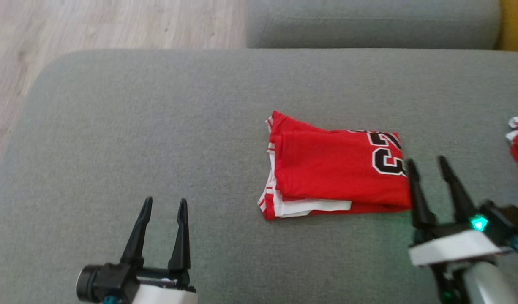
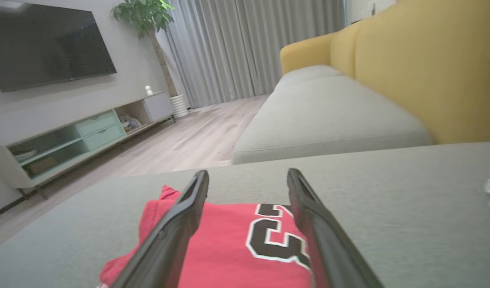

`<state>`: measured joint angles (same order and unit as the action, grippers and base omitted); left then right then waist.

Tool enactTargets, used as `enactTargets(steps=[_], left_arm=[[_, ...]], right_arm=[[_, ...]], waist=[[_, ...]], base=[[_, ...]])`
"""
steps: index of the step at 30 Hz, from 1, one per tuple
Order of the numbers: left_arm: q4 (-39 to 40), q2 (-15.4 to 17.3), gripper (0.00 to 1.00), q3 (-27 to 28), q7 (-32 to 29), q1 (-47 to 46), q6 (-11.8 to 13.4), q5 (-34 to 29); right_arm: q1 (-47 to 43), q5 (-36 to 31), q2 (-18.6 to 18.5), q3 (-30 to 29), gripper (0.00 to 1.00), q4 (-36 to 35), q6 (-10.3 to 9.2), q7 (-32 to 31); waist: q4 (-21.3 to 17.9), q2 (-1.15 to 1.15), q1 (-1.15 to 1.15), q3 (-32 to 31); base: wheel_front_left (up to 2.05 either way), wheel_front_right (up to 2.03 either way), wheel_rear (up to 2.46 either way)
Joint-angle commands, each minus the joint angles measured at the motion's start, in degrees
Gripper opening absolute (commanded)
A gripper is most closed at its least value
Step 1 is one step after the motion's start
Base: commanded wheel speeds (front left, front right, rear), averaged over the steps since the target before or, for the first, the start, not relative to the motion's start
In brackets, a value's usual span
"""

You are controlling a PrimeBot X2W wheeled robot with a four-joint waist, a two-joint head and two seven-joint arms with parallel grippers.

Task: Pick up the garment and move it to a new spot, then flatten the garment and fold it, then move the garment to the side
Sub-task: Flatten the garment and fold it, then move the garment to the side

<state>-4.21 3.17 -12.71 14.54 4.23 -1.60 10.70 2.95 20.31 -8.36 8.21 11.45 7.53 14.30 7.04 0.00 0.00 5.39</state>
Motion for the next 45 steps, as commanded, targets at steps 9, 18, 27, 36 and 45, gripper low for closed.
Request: enactTargets(steps=[9, 18, 27, 36, 45], left_arm=[[1.43, -0.28, 1.0, 3.13, 0.46, 2.95, 1.2, 0.13], [0.89, -0.29, 1.0, 2.68, 0.46, 3.84, 0.66, -0.55], [0.46, -0.29, 1.0, 2.58, 0.46, 4.18, 0.58, -1.34], [0.58, -0.29, 1.0, 2.54, 0.46, 3.96, 1.62, 1.07], [1.98, -0.29, 1.0, 1.29, 0.46, 2.0, 2.1, 0.16]], right_arm=[[-11.28, -8.29, 0.92, -7.23, 1.0, -6.85, -0.04, 0.69], [-14.52, -10.65, 3.16, -7.94, 1.0, -7.39, -0.04, 0.69], [-14.96, -11.04, 3.61, -7.6, 1.0, -6.94, -0.04, 0.7], [-13.43, -10.82, 3.08, -6.53, 1.0, -3.95, -0.04, 0.7], [-1.31, -5.59, 2.27, -5.55, 1.0, 10.07, -0.04, -0.86]], waist=[[-3.22, 0.0, 0.0, -4.04], [-4.14, 0.0, 0.0, -5.49], [-3.9, 0.0, 0.0, -6.08], [-2.3, 0.0, 0.0, -5.46], [0.44, 0.0, 0.0, -1.57]], base=[[0.0, 0.0, 0.0], [0.0, 0.0, 0.0], [0.0, 0.0, 0.0], [0.0, 0.0, 0.0], [0.0, 0.0, 0.0]])
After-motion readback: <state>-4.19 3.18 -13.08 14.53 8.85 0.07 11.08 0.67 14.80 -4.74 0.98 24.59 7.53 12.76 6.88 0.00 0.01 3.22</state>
